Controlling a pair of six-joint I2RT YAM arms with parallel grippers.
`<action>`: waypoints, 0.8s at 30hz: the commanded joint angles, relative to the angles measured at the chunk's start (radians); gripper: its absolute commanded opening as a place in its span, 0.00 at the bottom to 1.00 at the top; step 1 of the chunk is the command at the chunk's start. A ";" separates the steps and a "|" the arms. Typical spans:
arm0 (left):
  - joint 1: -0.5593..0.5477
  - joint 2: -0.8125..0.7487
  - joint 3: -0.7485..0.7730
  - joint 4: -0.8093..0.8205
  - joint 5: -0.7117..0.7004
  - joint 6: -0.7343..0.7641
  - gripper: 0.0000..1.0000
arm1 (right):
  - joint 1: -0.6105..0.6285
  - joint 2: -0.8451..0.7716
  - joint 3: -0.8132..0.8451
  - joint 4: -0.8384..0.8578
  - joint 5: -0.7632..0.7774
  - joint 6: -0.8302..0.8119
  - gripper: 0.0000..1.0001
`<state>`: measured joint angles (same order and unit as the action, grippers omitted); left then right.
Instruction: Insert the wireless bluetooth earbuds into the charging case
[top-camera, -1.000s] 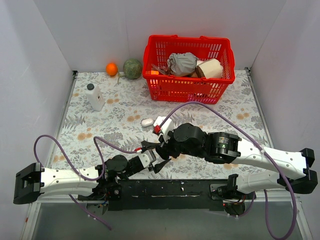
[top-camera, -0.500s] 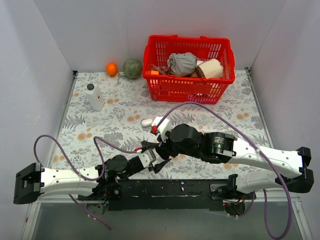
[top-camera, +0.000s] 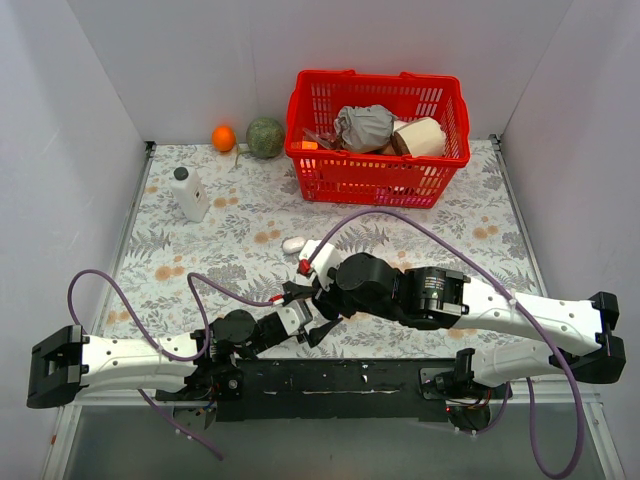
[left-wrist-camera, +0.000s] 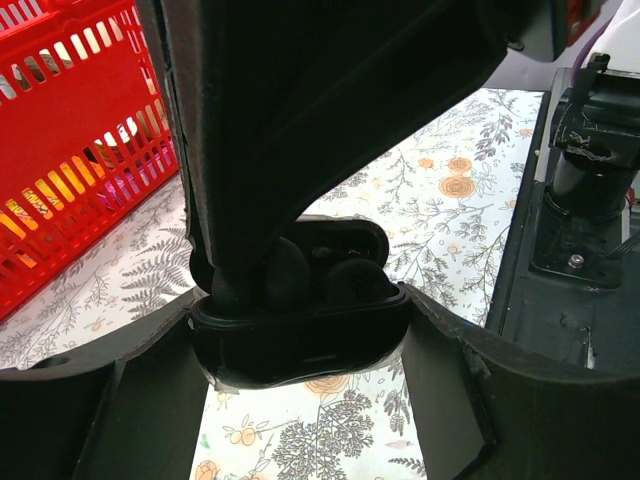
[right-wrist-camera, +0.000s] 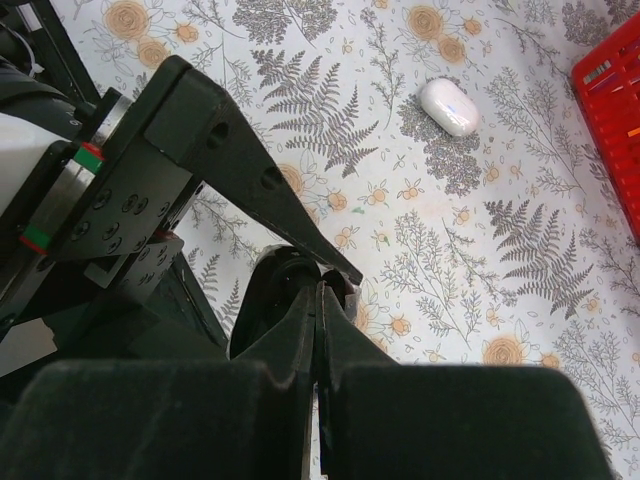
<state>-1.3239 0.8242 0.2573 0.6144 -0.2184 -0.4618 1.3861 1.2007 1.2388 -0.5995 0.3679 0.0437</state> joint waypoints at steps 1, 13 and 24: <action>0.005 0.000 0.030 0.044 0.020 -0.011 0.00 | 0.021 -0.009 -0.007 0.023 0.005 -0.025 0.01; 0.005 -0.022 0.031 0.058 0.042 -0.035 0.00 | 0.044 -0.027 -0.041 0.046 0.023 -0.039 0.01; 0.006 -0.030 0.030 0.067 0.044 -0.046 0.00 | 0.082 -0.047 -0.048 0.046 0.046 -0.103 0.01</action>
<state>-1.3239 0.8181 0.2573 0.6140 -0.1703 -0.5030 1.4406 1.1790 1.1995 -0.5694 0.4107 -0.0280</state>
